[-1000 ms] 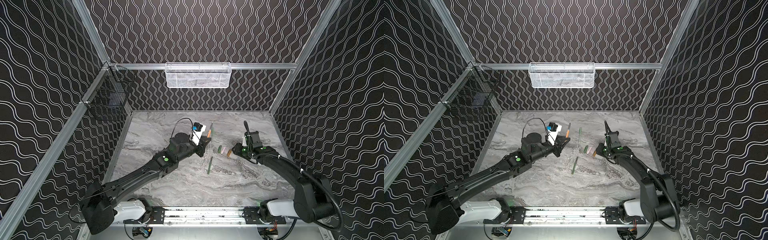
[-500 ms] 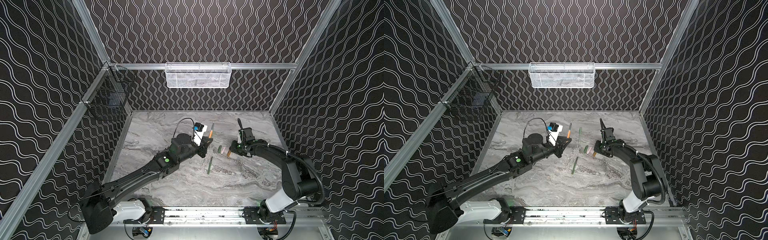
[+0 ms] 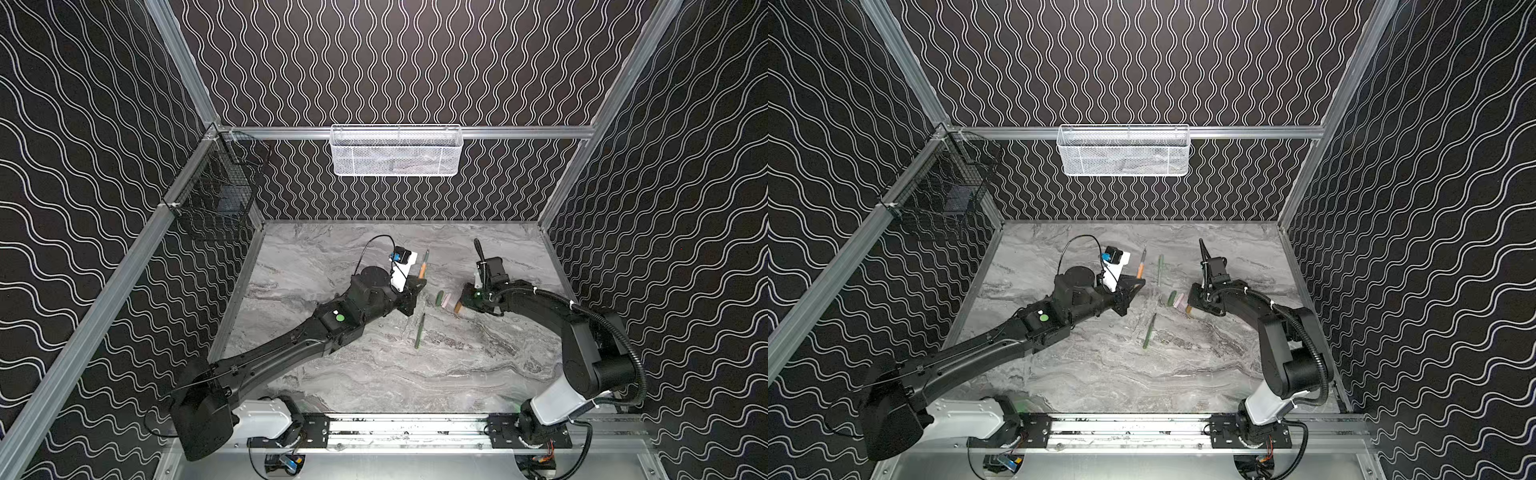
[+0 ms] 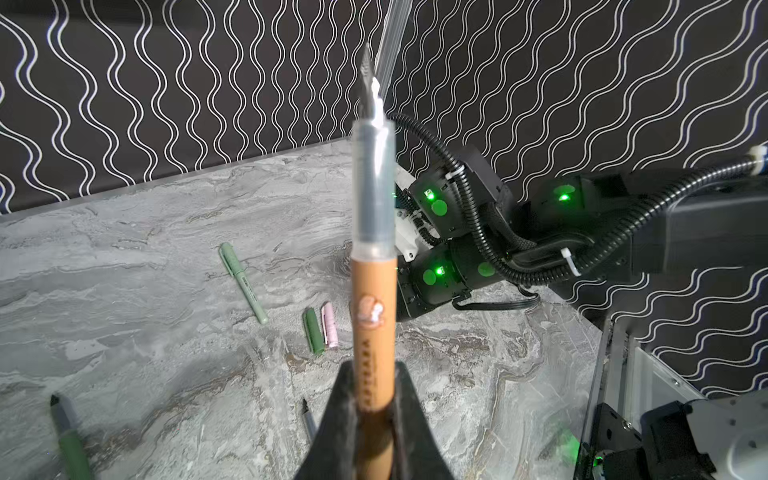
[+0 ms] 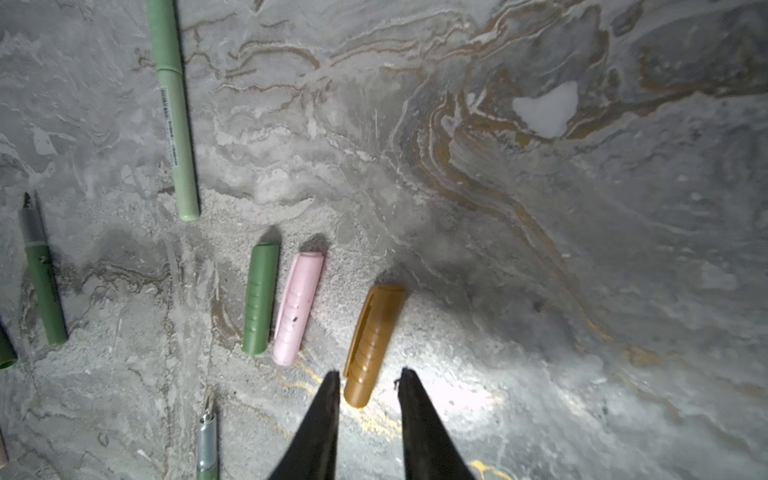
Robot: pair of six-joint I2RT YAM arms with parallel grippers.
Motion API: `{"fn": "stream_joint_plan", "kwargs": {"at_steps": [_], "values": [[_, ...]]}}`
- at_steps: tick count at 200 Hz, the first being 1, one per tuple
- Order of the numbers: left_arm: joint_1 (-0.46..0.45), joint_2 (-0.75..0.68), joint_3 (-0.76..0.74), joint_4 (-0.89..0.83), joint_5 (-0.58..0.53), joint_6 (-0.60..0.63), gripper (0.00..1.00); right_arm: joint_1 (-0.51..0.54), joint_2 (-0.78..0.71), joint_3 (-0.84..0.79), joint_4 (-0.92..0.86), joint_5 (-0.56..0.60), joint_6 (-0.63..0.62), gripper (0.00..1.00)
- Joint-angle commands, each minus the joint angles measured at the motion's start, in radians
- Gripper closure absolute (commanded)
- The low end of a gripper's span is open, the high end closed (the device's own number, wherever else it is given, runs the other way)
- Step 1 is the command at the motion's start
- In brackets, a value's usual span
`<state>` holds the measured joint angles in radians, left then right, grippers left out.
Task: Insert the pens into the pen caps
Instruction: 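Lower the right gripper and close it on the gold cap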
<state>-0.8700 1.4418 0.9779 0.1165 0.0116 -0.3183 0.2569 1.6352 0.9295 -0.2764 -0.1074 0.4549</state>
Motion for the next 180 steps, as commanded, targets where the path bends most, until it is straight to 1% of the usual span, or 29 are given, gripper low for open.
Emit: {"fn": "stream_joint_plan", "kwargs": {"at_steps": [1, 59, 147, 180], "values": [[0.002, 0.007, 0.011, 0.020, 0.007, -0.015, 0.93, 0.001, 0.014, 0.003, 0.009, -0.014, -0.013, 0.72], [0.002, 0.008, 0.014, 0.019, 0.016, -0.018, 0.93, 0.002, 0.050, 0.017, 0.009, -0.035, -0.016, 0.72], [0.000, 0.007, 0.015, 0.022, 0.026, -0.019, 0.93, 0.002, 0.120, 0.034, 0.016, -0.017, -0.015, 0.72], [0.001, 0.007, 0.016, 0.022, 0.028, -0.019, 0.93, 0.003, 0.134, 0.040, 0.009, 0.000, -0.014, 0.74]]}}
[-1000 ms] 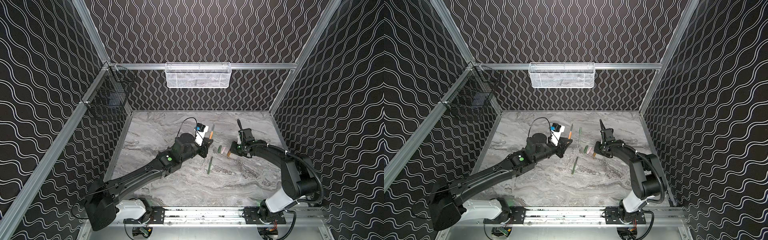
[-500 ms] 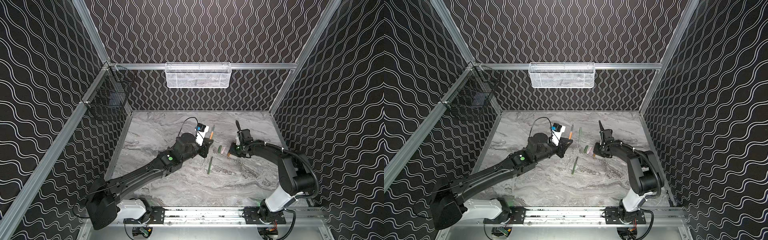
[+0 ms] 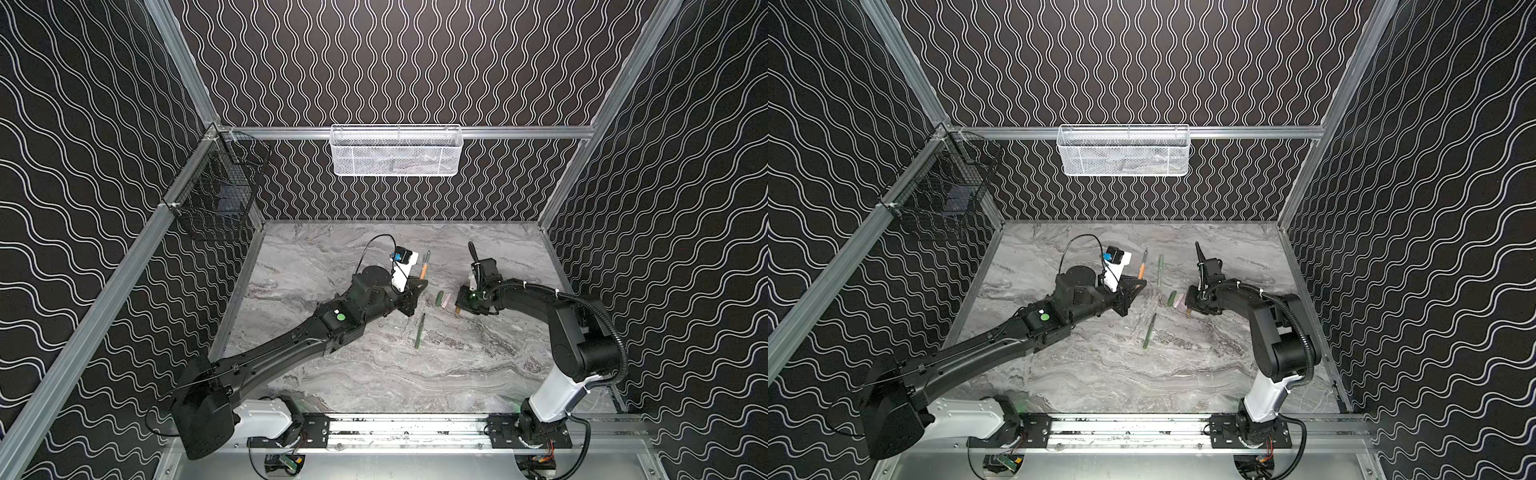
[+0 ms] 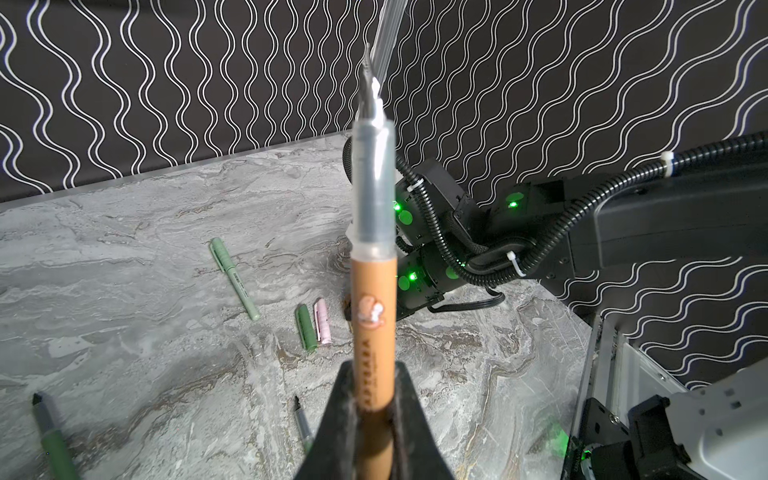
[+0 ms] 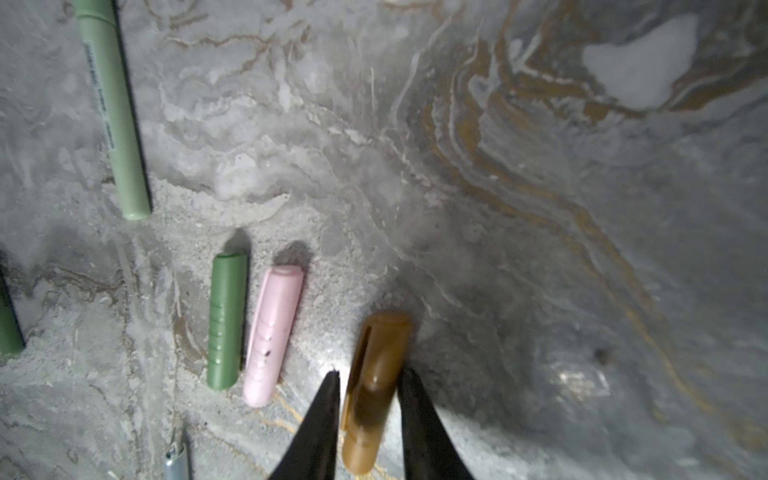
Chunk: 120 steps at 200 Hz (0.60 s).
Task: Insert the pens into the pen caps
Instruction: 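Lower the right gripper and close it on the gold cap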
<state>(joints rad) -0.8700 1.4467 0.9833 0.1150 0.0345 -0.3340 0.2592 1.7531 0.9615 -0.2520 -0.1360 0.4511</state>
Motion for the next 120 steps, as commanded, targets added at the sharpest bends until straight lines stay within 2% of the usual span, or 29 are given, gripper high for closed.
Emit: {"fn": "stream_joint_plan", "kwargs": {"at_steps": [1, 33, 78, 120], "values": [[0.001, 0.002, 0.011, 0.022, 0.006, -0.004, 0.93, 0.001, 0.017, 0.008, -0.015, 0.029, -0.011, 0.74], [0.001, -0.002, 0.008, 0.026, 0.007, -0.004, 0.93, 0.007, 0.022, 0.018, -0.031, 0.035, -0.011, 0.73], [0.001, -0.002, 0.010, 0.025, 0.011, -0.007, 0.93, 0.005, -0.055, 0.021, -0.067, 0.052, -0.042, 0.71], [0.000, 0.000, 0.011, 0.025, 0.020, -0.010, 0.93, 0.004, -0.047, 0.077, -0.119, 0.065, -0.118, 0.76]]}}
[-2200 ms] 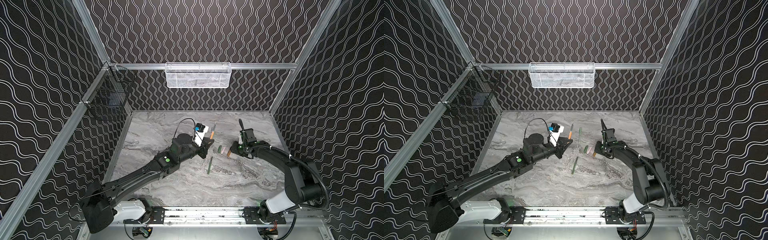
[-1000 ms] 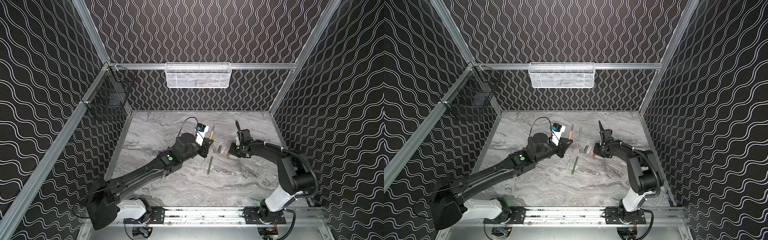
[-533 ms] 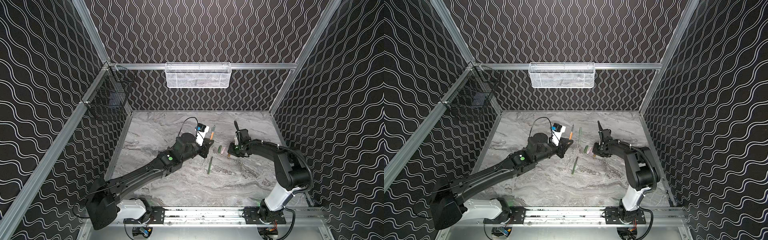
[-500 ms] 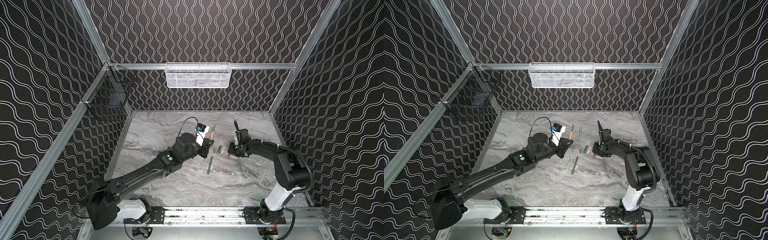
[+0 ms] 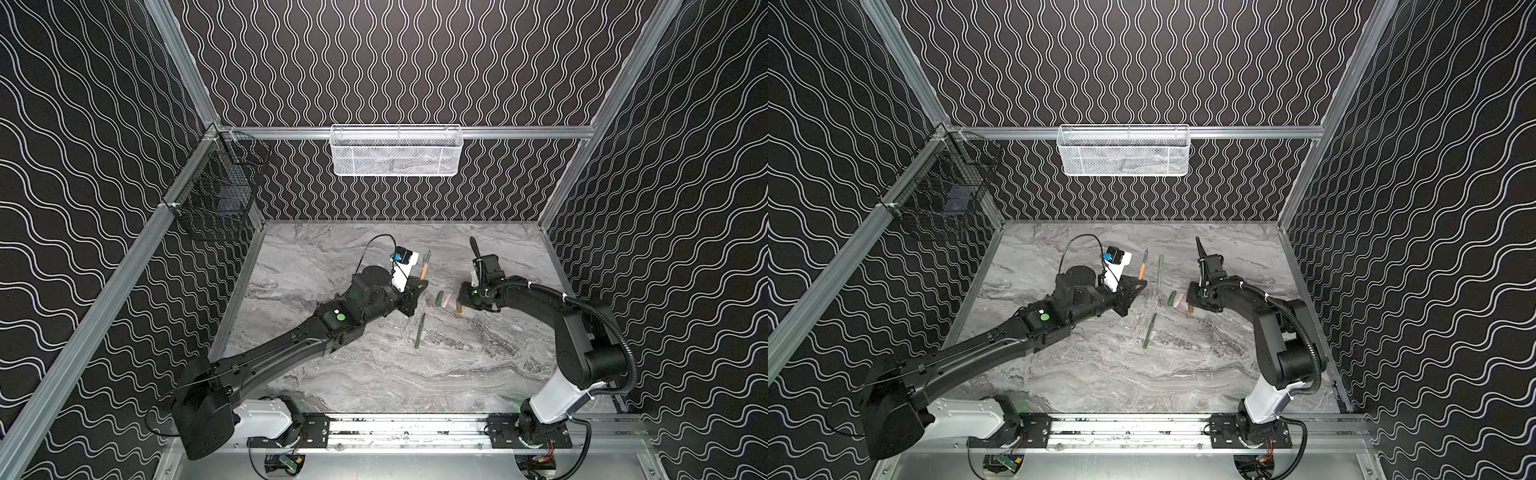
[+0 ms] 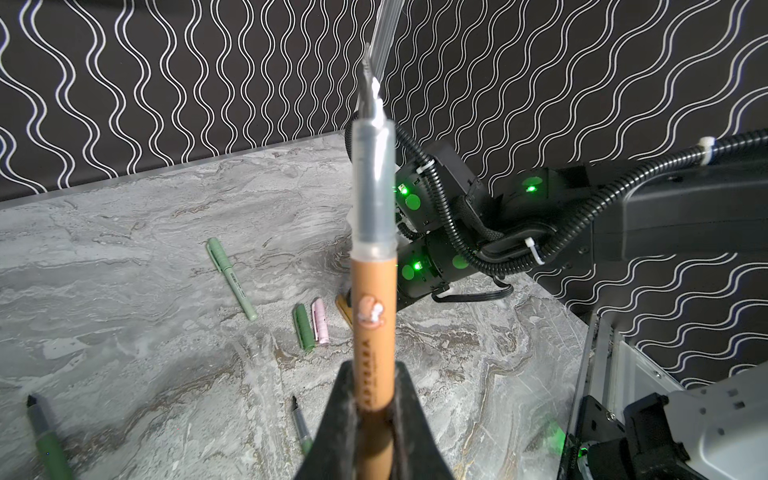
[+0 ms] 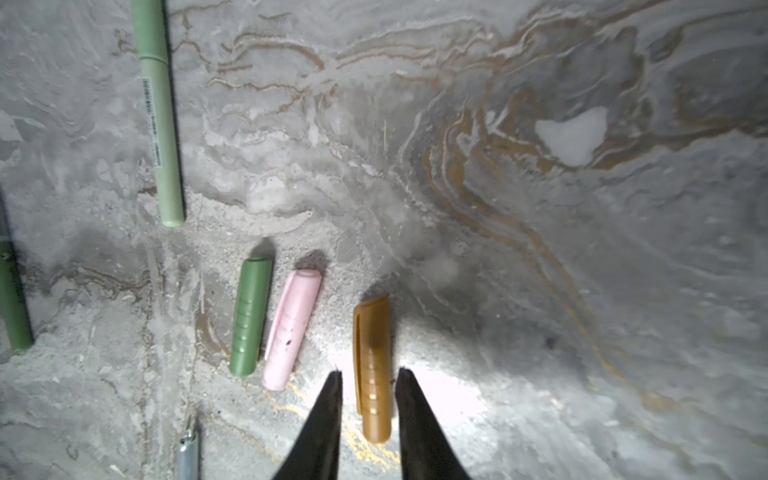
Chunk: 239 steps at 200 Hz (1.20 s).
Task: Insert the pens into the pen caps
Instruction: 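Lower the right gripper and close it on the gold cap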
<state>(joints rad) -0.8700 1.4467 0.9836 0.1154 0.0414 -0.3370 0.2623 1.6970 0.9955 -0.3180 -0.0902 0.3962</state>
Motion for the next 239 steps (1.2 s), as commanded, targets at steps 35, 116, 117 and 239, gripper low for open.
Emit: {"fn": "stream_joint_plan", "kwargs": {"at_steps": [35, 116, 117, 239], "values": [[0.000, 0.002, 0.011, 0.026, 0.017, -0.009, 0.93, 0.001, 0.041, 0.074, -0.081, 0.003, -0.097, 0.79], [0.001, 0.003, 0.013, 0.023, 0.021, -0.010, 0.94, 0.014, 0.075, 0.065, -0.090, 0.000, -0.108, 0.79], [0.001, 0.003, 0.013, 0.023, 0.021, -0.010, 0.94, 0.015, 0.075, 0.065, -0.090, -0.001, -0.108, 0.79], [0.001, -0.002, 0.012, 0.025, 0.023, -0.013, 0.94, 0.048, 0.122, 0.083, -0.112, 0.087, -0.103, 0.81]]}}
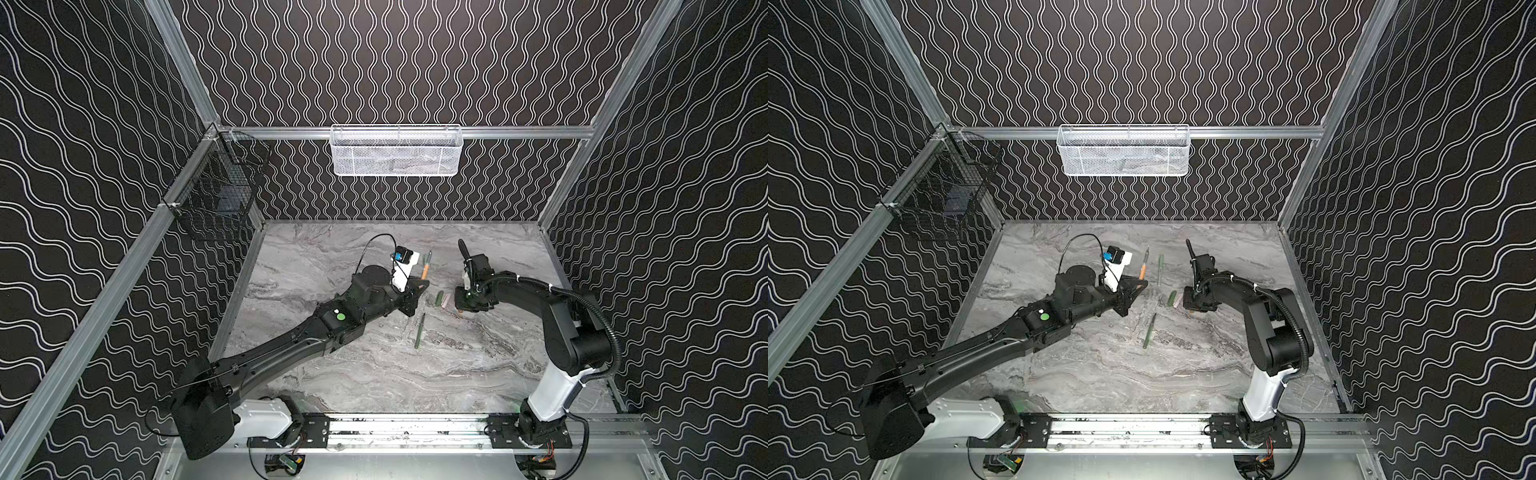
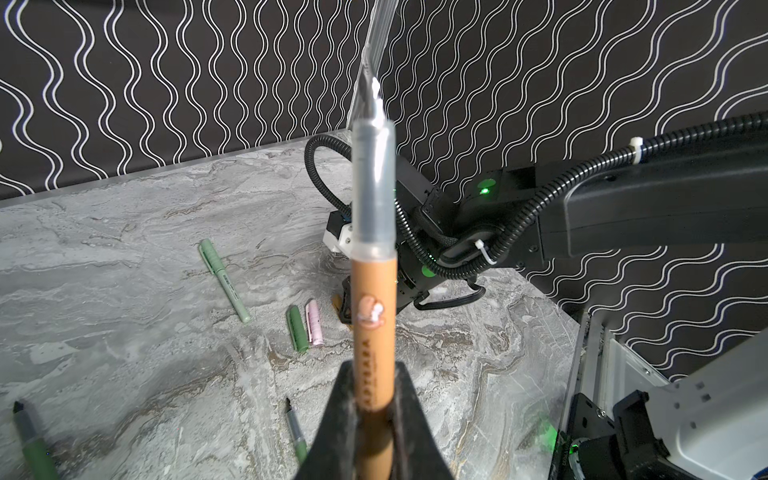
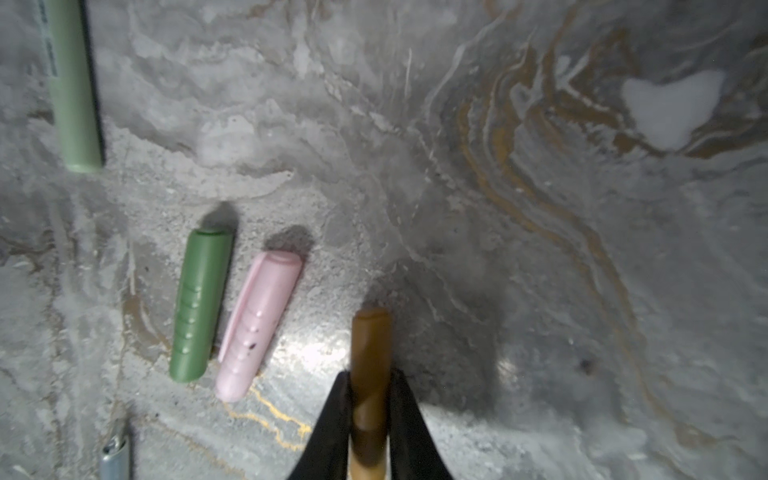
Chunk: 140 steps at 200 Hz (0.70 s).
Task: Insert the pens into the pen caps
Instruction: 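Lower the right gripper and close it on the gold cap, then lift the gold cap with the right gripper and raise it above the pen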
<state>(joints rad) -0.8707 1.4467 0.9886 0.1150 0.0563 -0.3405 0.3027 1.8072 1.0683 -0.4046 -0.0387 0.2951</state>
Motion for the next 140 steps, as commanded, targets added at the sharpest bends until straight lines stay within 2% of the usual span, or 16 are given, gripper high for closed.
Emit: {"fn": "stream_joint_plan", "kwargs": {"at_steps": [1, 66, 105, 140], "values": [[0.001, -0.002, 0.007, 0.025, 0.008, -0.008, 0.94, 0.008, 0.013, 0.010, -0.025, 0.036, -0.002, 0.81], [0.001, -0.006, 0.009, 0.023, 0.008, -0.005, 0.95, 0.021, -0.022, -0.006, 0.014, 0.043, 0.024, 0.90], [0.000, -0.006, 0.005, 0.027, 0.007, 0.003, 0.95, 0.021, -0.160, -0.063, 0.089, 0.013, 0.054, 0.92], [0.001, -0.010, -0.010, 0.058, 0.020, 0.015, 0.95, 0.023, -0.368, -0.171, 0.213, -0.035, 0.072, 0.92]]}}
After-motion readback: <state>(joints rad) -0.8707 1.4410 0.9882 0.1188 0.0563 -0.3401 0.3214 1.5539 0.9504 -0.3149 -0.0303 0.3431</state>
